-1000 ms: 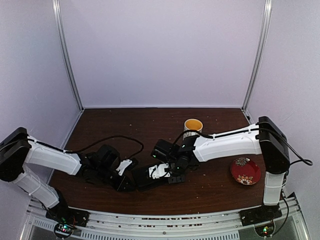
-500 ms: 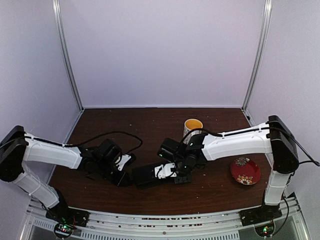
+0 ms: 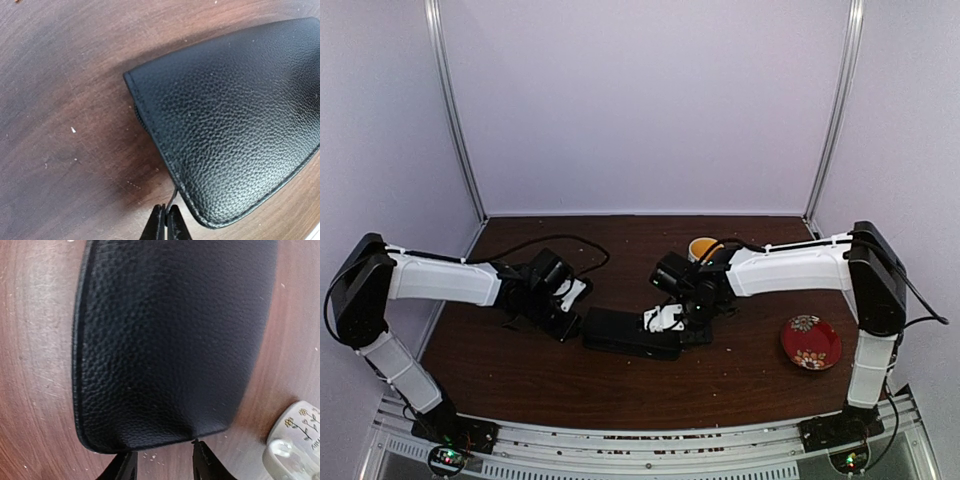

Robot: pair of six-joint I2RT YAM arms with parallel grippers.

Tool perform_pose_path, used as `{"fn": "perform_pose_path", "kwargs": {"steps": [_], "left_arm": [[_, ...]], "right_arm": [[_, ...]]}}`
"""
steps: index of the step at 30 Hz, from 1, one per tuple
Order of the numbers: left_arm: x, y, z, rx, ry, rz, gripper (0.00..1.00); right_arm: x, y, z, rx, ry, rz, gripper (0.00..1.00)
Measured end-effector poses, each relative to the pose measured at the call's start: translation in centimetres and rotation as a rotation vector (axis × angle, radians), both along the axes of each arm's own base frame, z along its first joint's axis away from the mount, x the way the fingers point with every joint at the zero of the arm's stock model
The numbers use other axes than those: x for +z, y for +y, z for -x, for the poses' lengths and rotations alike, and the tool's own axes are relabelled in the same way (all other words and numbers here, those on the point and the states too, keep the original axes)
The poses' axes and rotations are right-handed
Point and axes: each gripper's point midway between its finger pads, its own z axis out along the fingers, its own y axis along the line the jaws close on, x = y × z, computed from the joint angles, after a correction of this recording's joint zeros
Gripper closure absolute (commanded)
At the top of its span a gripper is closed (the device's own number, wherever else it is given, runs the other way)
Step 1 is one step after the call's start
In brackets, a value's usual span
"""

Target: Sort the hair-cutting tools

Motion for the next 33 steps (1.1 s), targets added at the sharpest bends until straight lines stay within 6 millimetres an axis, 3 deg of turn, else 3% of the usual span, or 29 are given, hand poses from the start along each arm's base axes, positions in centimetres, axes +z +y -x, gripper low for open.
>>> {"fn": "perform_pose_path", "kwargs": {"steps": [10, 16, 19, 22, 26, 30, 33], "left_arm": [[-0.6, 1.2, -0.2, -0.003, 0.001, -0.052, 1.00], [-1.2, 1.8, -0.1, 0.006, 0.008, -0.057, 1.00], [-1.4, 2.0, 0.2, 0.010, 0.008, -0.046, 1.00], [-1.1, 2.3, 1.0, 0.029, 0.009, -0.030, 1.00], [-0.5, 1.6, 3.2, 0.002, 0.015, -0.015, 1.00], [-1.2, 0.5, 6.0, -0.042, 0.059, 0.024, 1.00], [-1.5, 0.0, 6.5, -0.037, 0.077, 0.058, 1.00]], "right_arm": [[0.7, 1.9, 0.1, 0.093, 0.004, -0.024, 0.64], [-1.5, 2.5, 0.7, 0.158, 0.057, 0.005, 0.64], [-1.6, 2.6, 0.8, 0.165, 0.057, 0.005, 0.69], [-2.0, 2.6, 0.7, 0.157, 0.060, 0.008, 0.75], [-2.3, 2.6, 0.7, 0.132, 0.065, 0.009, 0.76], [-2.4, 2.6, 0.7, 0.113, 0.069, 0.006, 0.76], [-2.4, 2.6, 0.7, 0.099, 0.073, 0.003, 0.76]]}}
